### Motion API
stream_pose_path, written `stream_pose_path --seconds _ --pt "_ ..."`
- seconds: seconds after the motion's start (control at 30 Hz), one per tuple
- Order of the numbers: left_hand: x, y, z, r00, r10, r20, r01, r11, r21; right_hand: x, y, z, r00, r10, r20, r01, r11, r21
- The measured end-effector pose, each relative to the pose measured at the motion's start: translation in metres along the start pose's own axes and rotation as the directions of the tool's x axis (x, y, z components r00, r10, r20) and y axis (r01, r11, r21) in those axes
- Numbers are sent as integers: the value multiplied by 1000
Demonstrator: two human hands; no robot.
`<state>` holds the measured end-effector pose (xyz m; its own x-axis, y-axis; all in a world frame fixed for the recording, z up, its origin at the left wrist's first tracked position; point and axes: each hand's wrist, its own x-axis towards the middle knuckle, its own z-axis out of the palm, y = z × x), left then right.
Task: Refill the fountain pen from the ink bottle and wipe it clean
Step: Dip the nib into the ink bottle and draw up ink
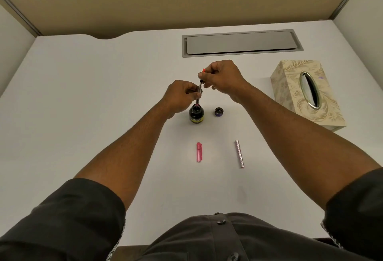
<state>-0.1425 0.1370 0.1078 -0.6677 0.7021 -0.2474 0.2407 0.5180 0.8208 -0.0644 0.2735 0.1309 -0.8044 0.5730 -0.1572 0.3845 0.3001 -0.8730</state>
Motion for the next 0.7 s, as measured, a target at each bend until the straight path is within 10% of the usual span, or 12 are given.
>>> stream_pose_path --seconds 0.7 --pt "-1 -20 14 999 -44 4 44 998 48 -7 10 11 990 -57 132 77 986 -149"
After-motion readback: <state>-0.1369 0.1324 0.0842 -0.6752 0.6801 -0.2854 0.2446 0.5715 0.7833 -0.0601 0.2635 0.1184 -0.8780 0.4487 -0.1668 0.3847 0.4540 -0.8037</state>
